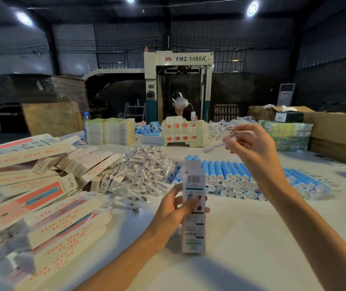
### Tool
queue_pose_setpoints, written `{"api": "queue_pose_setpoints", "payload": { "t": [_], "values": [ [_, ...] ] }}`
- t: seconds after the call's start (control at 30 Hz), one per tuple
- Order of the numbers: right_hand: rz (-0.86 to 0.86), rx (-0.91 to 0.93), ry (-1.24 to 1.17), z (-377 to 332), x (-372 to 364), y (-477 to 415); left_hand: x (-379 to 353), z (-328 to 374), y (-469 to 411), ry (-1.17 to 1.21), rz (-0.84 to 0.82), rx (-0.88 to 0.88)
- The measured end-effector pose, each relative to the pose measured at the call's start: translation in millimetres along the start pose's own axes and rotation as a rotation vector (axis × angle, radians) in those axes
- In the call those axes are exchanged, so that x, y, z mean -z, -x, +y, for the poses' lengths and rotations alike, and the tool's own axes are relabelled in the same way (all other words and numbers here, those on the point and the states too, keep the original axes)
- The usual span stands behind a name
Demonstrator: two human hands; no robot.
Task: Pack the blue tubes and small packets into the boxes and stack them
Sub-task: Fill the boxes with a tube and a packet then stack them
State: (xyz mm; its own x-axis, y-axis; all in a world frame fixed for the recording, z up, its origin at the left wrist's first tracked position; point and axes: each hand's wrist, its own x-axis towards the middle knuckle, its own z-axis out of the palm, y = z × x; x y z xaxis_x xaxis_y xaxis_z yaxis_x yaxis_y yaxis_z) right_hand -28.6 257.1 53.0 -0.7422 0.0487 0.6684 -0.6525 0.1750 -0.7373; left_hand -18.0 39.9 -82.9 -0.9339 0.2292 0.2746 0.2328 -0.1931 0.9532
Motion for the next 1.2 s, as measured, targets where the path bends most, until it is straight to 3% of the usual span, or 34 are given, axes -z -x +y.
{"api": "queue_pose_setpoints", "payload": {
  "t": [0.27, 0.4, 0.53, 0.7, 0.93, 1.07, 1.2],
  "values": [
    [-0.411, -0.023, 0.344, -11.2, -26.9, -17.1, -7.6, 4.9, 2.5, -0.026, -0.010, -0.033],
    [-0.413, -0.019, 0.351, 2.3, -51.9, -9.6, -6.4, 5.2, 3.6, -0.059, 0.010, -0.073],
    [-0.405, 0.142, 0.457, 19.5, -58.2, 6.4, -3.6, 6.7, 3.7, -0.147, 0.073, -0.122],
    [-0.130, 0.166, 0.207, 48.6, -46.8, 37.0, -2.2, 8.2, 3.8, -0.198, 0.108, -0.188],
    [-0.273, 0.014, 0.003, 75.0, -44.0, 59.5, 1.9, 8.5, 2.2, -0.275, 0.116, -0.302],
    [-0.309, -0.188, -0.188, 73.4, -43.7, 61.1, 4.5, 11.4, 1.6, -0.291, 0.090, -0.304],
    [-0.338, -0.210, -0.226, 72.4, -40.3, 60.1, 5.7, 14.4, -1.4, -0.372, 0.059, -0.299]
  ]
}}
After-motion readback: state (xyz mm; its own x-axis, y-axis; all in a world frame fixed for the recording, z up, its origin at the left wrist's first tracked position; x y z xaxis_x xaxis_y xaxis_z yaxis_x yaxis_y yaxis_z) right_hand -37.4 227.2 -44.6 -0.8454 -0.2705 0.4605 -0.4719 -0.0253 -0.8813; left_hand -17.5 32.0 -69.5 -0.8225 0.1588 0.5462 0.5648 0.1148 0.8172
